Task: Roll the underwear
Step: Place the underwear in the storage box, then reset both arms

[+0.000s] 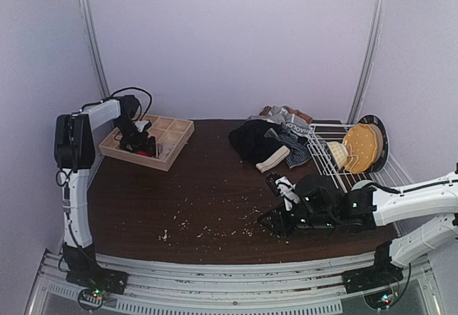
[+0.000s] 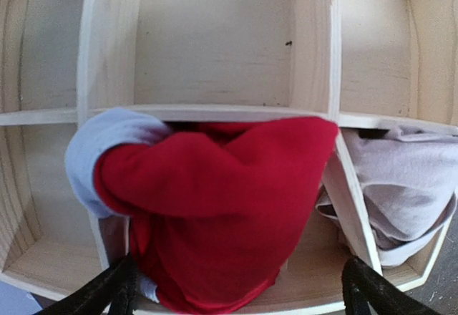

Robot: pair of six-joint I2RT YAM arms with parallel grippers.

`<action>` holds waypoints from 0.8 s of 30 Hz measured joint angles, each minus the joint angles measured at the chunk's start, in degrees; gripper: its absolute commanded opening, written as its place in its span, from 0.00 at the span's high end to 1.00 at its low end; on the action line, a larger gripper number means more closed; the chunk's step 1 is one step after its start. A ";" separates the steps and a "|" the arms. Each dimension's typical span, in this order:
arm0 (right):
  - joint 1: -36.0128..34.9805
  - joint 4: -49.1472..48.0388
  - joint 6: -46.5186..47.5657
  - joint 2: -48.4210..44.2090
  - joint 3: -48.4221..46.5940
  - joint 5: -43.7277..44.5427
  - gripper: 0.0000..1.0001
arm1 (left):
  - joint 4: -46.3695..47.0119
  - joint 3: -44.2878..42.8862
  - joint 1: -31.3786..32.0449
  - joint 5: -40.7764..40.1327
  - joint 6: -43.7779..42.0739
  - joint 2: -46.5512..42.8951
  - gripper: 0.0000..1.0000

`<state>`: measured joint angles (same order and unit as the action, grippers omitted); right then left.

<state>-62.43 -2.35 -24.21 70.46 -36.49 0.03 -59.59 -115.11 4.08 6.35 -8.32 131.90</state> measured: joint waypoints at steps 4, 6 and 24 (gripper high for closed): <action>0.00 0.00 -0.04 -0.09 0.00 -0.02 0.59 | 0.72 1.09 0.00 -1.49 0.52 -2.67 0.02; 0.00 0.00 -0.04 -0.09 0.00 0.00 0.59 | 1.29 1.16 0.00 -2.51 0.81 -4.26 0.02; 0.02 -0.35 0.24 -5.16 0.00 9.55 0.44 | 19.65 26.73 1.60 -3.10 12.76 -37.68 0.02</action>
<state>-62.41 -2.70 -23.97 65.30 -36.49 9.58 -39.94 -88.38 5.67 3.25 4.45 94.21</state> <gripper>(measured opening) 0.510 0.976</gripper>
